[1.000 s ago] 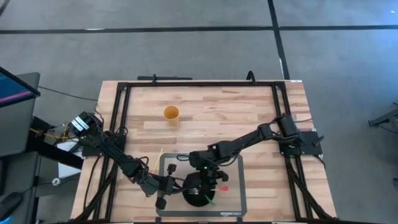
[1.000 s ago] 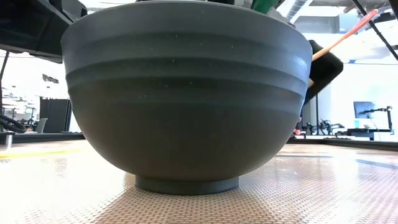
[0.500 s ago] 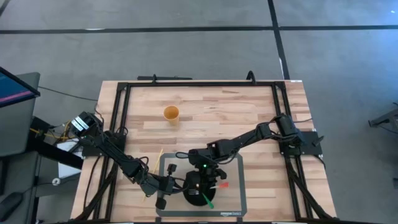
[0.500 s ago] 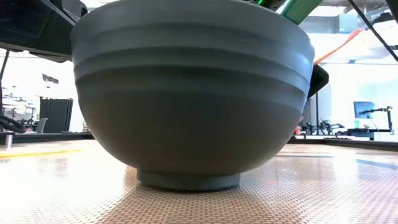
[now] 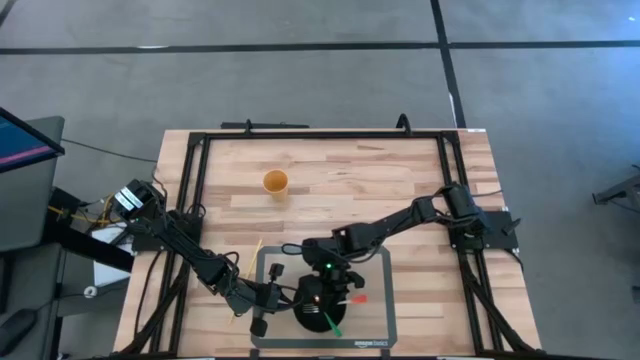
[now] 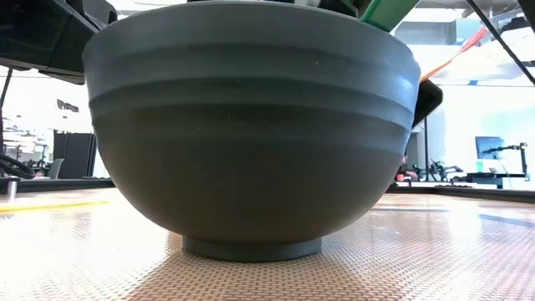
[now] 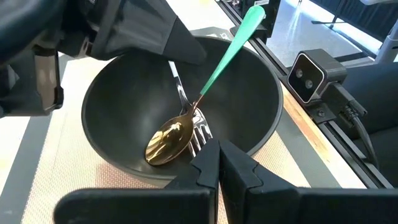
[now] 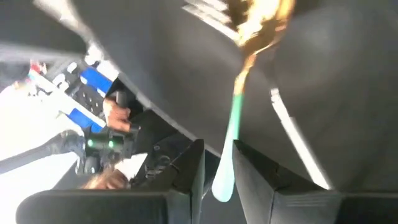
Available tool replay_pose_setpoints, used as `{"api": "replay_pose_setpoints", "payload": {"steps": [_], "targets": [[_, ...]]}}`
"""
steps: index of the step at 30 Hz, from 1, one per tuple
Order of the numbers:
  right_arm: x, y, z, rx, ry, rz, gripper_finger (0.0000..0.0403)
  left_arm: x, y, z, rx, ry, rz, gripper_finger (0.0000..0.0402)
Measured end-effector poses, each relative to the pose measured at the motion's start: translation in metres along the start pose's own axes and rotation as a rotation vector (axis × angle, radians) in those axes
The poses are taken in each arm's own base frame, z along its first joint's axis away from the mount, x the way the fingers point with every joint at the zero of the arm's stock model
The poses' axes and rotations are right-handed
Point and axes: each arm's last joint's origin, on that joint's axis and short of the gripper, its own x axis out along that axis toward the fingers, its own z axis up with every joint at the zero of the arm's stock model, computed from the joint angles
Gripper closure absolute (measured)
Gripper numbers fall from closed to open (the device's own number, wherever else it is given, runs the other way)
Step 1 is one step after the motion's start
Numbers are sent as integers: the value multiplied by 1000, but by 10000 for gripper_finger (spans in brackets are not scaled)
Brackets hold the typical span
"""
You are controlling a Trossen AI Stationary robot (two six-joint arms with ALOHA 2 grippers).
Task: Pick & Place Utensil
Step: Put the yellow cup on the top left of the black bowl on the transparent mat
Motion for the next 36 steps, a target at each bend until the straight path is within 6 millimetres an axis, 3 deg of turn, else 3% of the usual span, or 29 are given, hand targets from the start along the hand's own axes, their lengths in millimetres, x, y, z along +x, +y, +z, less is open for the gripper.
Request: {"api": "replay_pose_setpoints", "payload": {"steps": [9, 22, 36], "targets": [[-8, 27, -10, -172, 11, 61, 326, 0, 0, 0, 0, 0, 0, 398], [-11, 27, -17, -326, -18, 38, 326, -1, -3, 2, -28, -22, -12, 398], [-85, 27, -92, -637, -423, -208, 326, -15, 2, 24, -82, -142, 47, 398]]}}
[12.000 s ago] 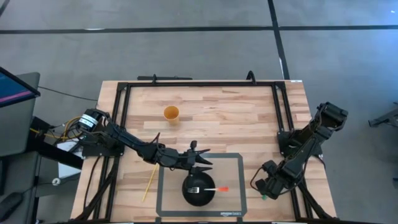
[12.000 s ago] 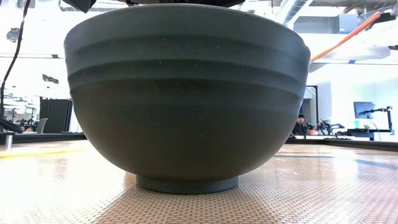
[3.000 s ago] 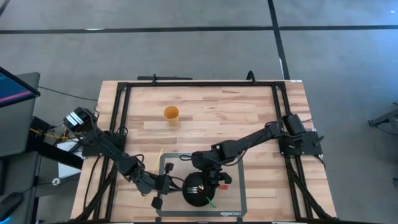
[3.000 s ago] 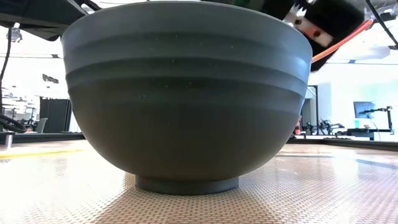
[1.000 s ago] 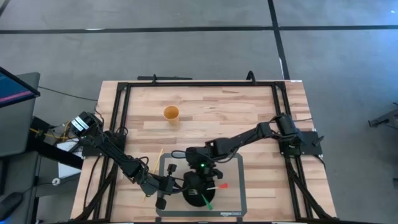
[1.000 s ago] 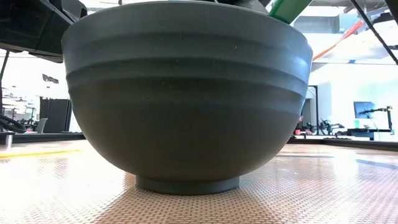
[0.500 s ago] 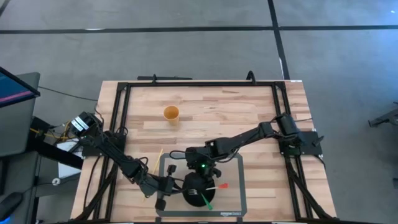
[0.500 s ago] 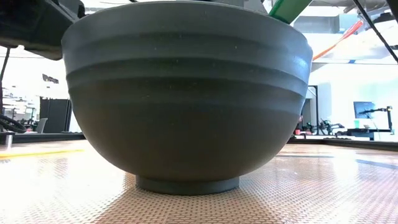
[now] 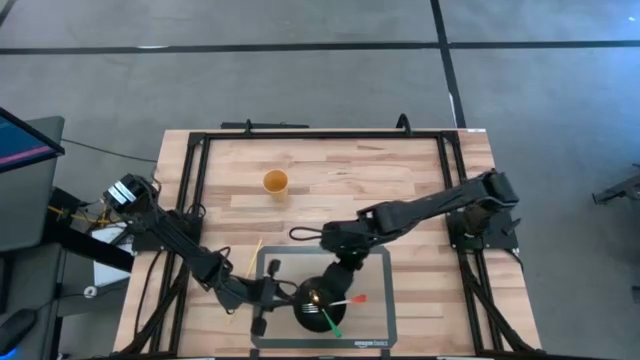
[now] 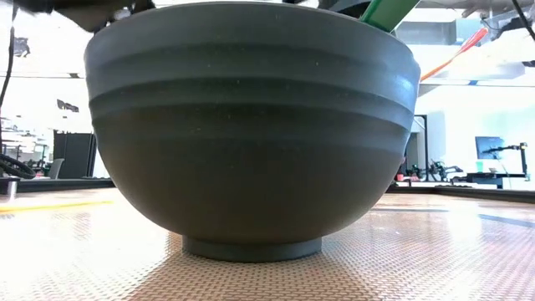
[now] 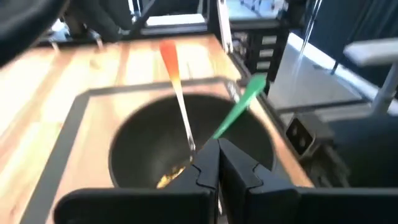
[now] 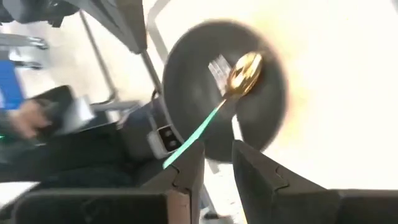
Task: Pick & Place Utensil
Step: Put the yellow cup on the top left of the black bowl on the transparent mat
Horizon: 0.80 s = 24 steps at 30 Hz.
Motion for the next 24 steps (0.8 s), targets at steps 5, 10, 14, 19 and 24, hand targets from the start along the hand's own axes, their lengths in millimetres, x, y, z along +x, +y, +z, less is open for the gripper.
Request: {"api": "replay_pose_setpoints", "payload": {"steps": [5, 10, 14, 19, 24], "targets": [[-29, 9, -16, -164, -154, -109, 326, -11, 3, 18, -37, -66, -3, 394], [-44, 15, -34, -303, -271, -254, 326, -23, 12, 37, -71, -134, 32, 385], [-52, 20, -49, -392, -353, -370, 326, -29, 22, 48, -103, -176, 53, 375], [-61, 21, -70, -471, -438, -510, 326, -30, 36, 57, -130, -204, 94, 363], [-65, 13, -90, -502, -459, -533, 330, -26, 48, 59, -140, -206, 136, 354]]}}
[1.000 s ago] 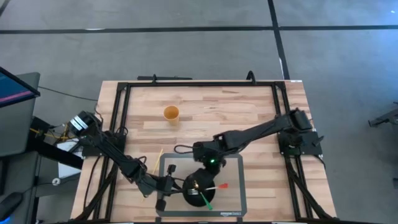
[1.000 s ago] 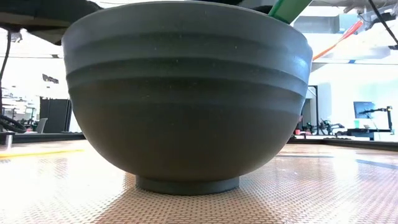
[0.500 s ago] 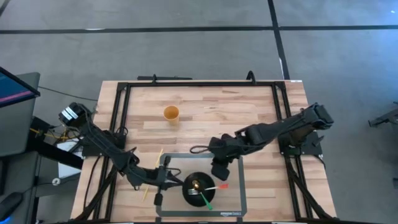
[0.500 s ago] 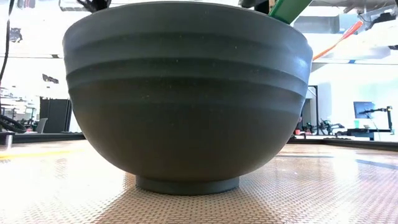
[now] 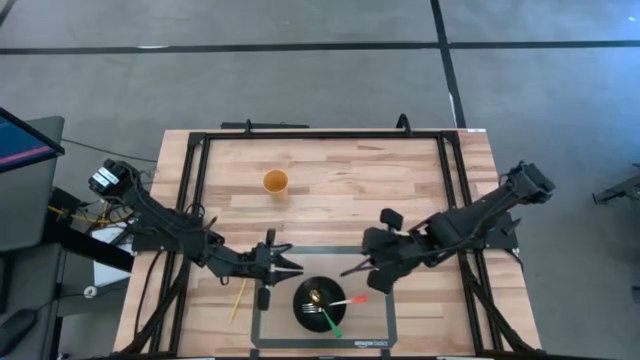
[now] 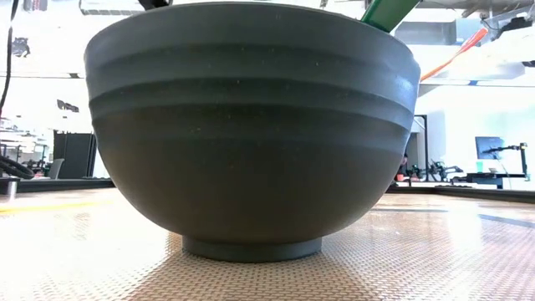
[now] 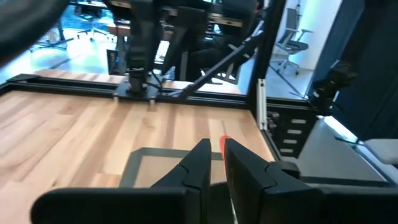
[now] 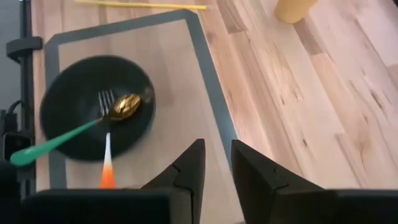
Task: Pick & Place Utensil
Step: Put the yellow cup on the top left of the black bowl on the transparent mat
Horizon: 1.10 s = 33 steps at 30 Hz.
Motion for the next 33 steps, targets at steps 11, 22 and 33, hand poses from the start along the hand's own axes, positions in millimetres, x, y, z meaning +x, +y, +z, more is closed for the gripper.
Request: {"api": "replay_pose_setpoints", "payload": {"steps": [11, 22, 33], "targets": [[2, -31, -57, 96, -72, 13, 362, 10, 22, 4, -11, -8, 83, 349], [8, -50, -84, 41, -336, 139, 378, 4, 62, 18, -25, 44, 222, 343], [20, -61, -89, -18, -420, 79, 378, -5, 105, 26, -18, 111, 382, 343]]}}
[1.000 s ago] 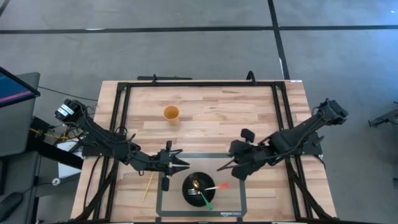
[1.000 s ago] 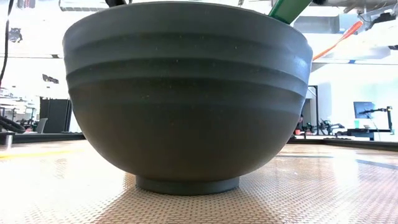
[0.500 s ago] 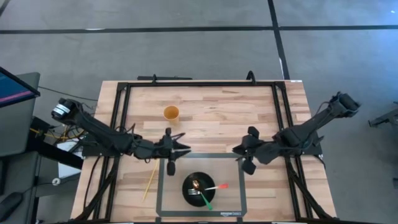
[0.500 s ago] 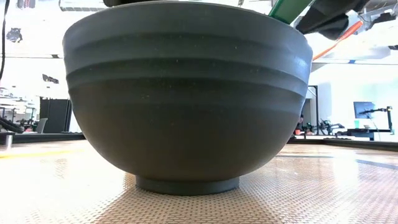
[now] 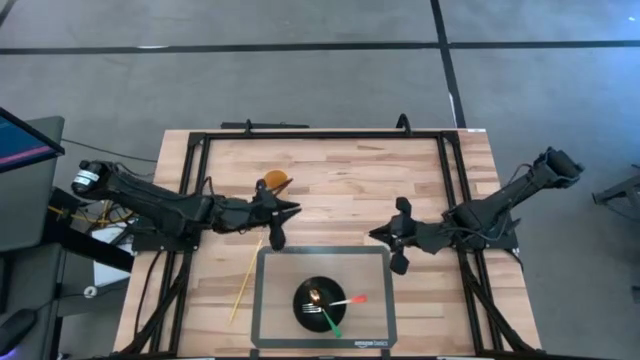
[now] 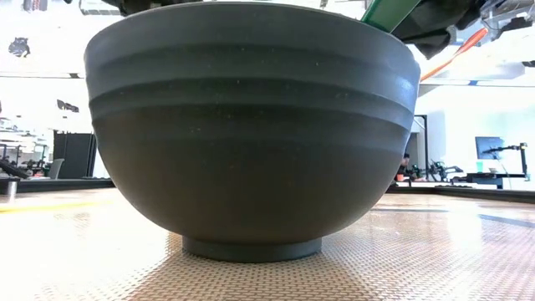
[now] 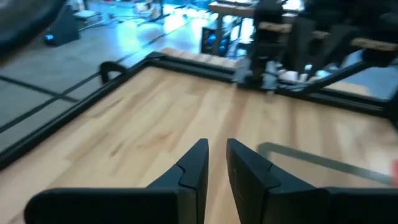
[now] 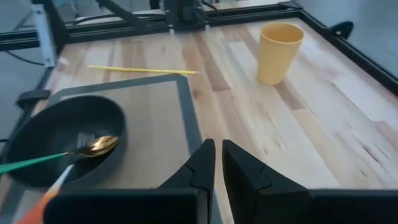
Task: Pick & Place Utensil
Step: Put the yellow cup on the top left of the black bowl on the transparent mat
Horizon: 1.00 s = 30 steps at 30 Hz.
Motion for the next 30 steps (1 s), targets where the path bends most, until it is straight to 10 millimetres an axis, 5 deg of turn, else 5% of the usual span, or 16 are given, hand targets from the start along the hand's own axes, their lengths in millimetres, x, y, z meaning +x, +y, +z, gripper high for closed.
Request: {"api": "replay_pose_setpoints", "payload": {"steps": [18, 30], "targets": [[35, -18, -6, 11, 78, -143, 382, 21, 57, -14, 28, 176, 237, 348], [34, -18, -6, 13, 75, -141, 381, 17, 79, -61, 25, 301, 321, 353]]}}
